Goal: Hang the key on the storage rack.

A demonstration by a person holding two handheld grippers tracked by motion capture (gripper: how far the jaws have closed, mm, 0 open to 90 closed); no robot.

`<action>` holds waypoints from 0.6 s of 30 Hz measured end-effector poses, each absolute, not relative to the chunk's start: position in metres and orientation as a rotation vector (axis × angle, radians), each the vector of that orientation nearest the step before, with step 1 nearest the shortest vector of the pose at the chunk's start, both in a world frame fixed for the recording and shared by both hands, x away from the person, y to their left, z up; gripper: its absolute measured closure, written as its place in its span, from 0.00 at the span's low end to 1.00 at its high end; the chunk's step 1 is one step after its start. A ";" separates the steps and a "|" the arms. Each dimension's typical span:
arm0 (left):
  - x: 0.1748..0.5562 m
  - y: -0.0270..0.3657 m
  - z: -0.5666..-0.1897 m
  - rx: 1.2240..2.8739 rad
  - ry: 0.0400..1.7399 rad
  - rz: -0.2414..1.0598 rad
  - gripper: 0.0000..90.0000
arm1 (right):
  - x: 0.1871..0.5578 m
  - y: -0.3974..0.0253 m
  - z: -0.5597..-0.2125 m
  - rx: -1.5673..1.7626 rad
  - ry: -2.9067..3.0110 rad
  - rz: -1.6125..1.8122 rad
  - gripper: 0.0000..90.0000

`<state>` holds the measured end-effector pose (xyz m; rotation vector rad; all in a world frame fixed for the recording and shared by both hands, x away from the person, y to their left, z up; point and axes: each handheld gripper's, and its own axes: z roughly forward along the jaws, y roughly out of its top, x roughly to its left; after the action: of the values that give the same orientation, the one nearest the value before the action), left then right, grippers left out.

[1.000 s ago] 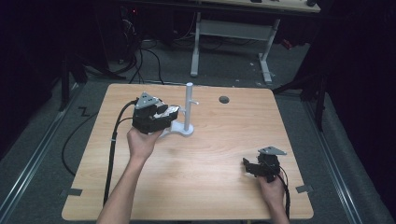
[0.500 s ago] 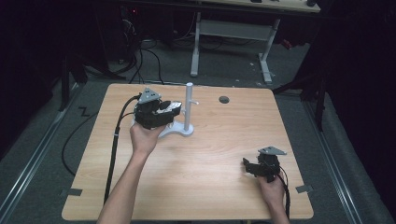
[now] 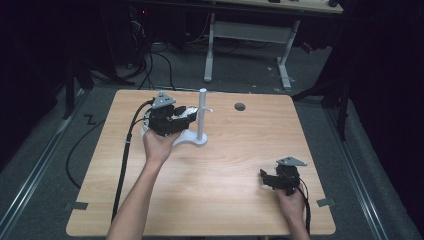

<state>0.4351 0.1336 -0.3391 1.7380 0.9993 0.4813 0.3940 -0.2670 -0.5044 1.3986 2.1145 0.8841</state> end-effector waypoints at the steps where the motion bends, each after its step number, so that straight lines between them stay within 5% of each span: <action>1: 0.436 0.133 -0.340 1.740 1.001 0.479 0.56 | 0.394 -0.267 -0.504 1.399 2.115 0.884 0.22; 18: 0.434 0.124 -0.349 1.760 0.988 0.463 0.56 | 0.394 -0.267 -0.504 1.398 2.115 0.884 0.22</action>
<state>0.4344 0.1245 -0.3494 1.7599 0.9879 0.4631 0.3939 -0.2670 -0.5044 1.3985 2.1148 0.8839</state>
